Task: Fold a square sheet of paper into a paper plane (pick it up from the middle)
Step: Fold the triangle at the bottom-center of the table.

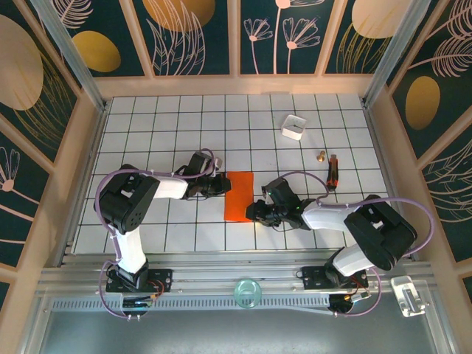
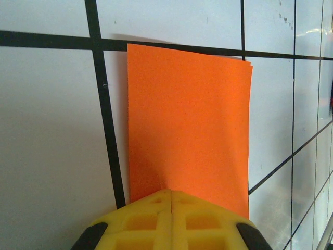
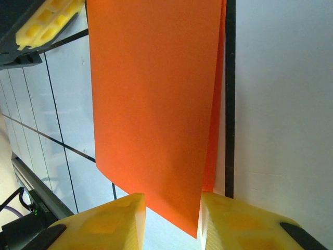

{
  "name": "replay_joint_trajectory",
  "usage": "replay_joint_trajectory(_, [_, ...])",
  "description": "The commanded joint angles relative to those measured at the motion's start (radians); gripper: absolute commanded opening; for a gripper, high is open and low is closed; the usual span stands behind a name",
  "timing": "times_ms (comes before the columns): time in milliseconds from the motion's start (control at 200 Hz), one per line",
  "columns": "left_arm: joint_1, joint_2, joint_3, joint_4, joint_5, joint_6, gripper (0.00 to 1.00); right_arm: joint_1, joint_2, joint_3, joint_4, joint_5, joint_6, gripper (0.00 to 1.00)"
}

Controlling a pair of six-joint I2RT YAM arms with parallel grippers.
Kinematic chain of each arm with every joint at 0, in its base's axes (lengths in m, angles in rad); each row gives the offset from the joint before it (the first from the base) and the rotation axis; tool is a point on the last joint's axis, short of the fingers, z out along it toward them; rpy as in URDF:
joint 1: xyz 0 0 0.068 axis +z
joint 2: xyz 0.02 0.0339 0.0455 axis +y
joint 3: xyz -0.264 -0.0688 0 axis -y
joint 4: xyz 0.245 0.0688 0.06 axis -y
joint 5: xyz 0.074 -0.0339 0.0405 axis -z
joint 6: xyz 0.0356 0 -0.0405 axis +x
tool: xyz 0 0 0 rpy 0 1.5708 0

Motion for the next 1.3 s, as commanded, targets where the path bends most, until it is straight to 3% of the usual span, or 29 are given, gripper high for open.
replay_joint_trajectory(0, [-0.005,0.049,-0.046,-0.126,-0.029,0.030,0.00,0.002,0.011,0.020,0.016,0.025,0.018,0.32])
replay_joint_trajectory(691, [-0.006,0.063,-0.030,-0.146,-0.019,0.051,0.00,-0.113,0.142,0.086,0.150,-0.023,0.033,0.25])
replay_joint_trajectory(1046, [-0.005,0.050,0.010,-0.169,-0.006,0.057,0.00,-0.140,0.188,0.124,0.148,-0.051,0.037,0.03])
replay_joint_trajectory(1221, [-0.006,-0.059,0.014,-0.163,-0.034,0.072,0.30,-0.140,0.137,0.118,0.092,-0.042,0.078,0.00])
replay_joint_trajectory(1296, [-0.014,-0.147,-0.030,-0.132,-0.063,0.088,0.39,-0.139,0.110,0.112,0.074,-0.043,0.115,0.00])
